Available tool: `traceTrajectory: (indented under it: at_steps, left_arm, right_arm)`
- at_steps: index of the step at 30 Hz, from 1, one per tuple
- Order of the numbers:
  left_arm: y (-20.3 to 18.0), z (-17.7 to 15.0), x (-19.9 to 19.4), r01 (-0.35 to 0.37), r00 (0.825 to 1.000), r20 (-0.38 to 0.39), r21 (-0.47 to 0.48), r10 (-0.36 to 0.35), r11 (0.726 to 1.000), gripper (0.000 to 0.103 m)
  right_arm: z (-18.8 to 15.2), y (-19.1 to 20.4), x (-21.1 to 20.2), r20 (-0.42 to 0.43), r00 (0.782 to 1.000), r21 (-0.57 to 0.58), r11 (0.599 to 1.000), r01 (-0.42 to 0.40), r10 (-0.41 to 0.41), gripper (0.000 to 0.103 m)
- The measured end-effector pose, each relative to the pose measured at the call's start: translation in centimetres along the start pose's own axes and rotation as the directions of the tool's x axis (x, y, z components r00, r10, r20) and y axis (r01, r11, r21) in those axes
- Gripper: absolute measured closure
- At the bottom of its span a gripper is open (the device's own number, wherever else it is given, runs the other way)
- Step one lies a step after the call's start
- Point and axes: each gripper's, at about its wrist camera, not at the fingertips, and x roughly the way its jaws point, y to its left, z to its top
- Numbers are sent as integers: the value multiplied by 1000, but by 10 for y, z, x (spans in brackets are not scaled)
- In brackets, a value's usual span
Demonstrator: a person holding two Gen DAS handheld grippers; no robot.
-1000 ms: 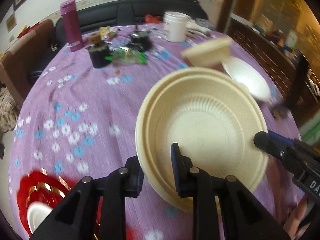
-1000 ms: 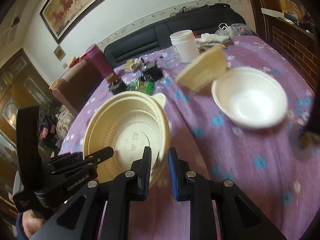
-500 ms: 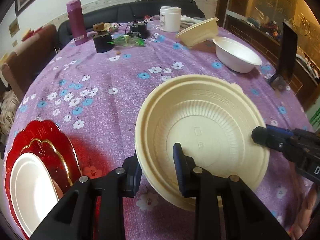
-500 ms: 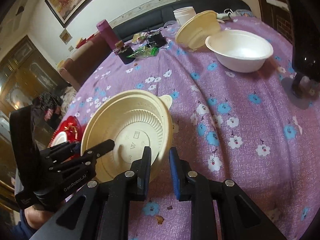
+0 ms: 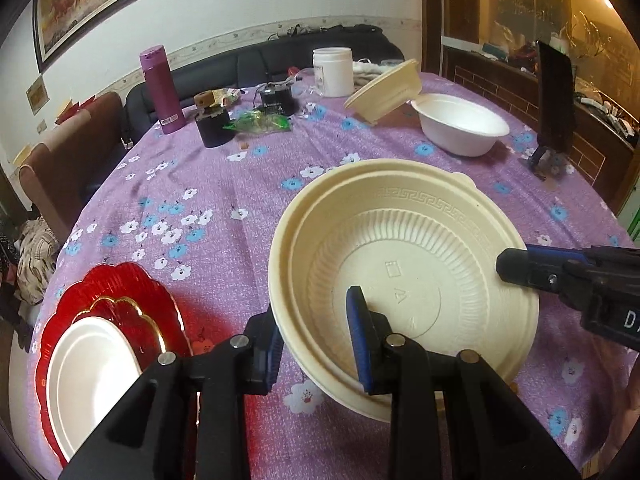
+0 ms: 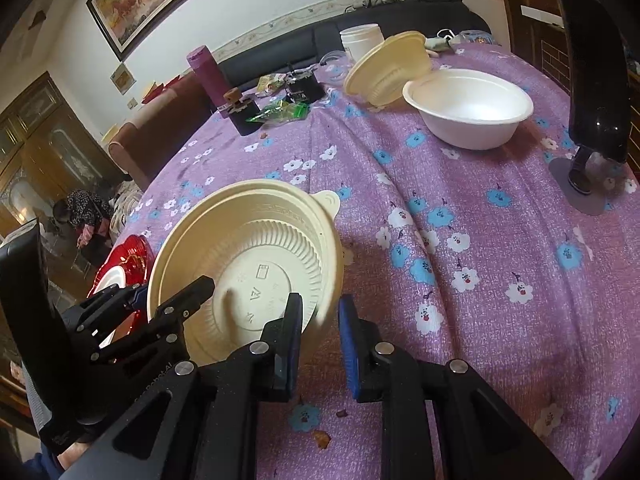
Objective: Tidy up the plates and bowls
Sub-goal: 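Lift the beige bowl with the right tool and carry it toward the stack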
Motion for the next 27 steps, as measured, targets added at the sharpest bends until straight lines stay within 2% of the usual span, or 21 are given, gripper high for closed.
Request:
traceTrajectory:
  at_steps: [9, 27]
  left_arm:
    - [9, -4, -13, 22, 1000, 13, -22, -22, 1000, 75]
    - [43, -8, -41, 14, 997, 77, -98, -6, 995, 74]
  right_arm:
    - [-4, 12, -13, 19, 1000, -16, 1000, -5, 5, 82]
    - [1, 53, -24, 41, 998, -87, 995, -49, 52, 82]
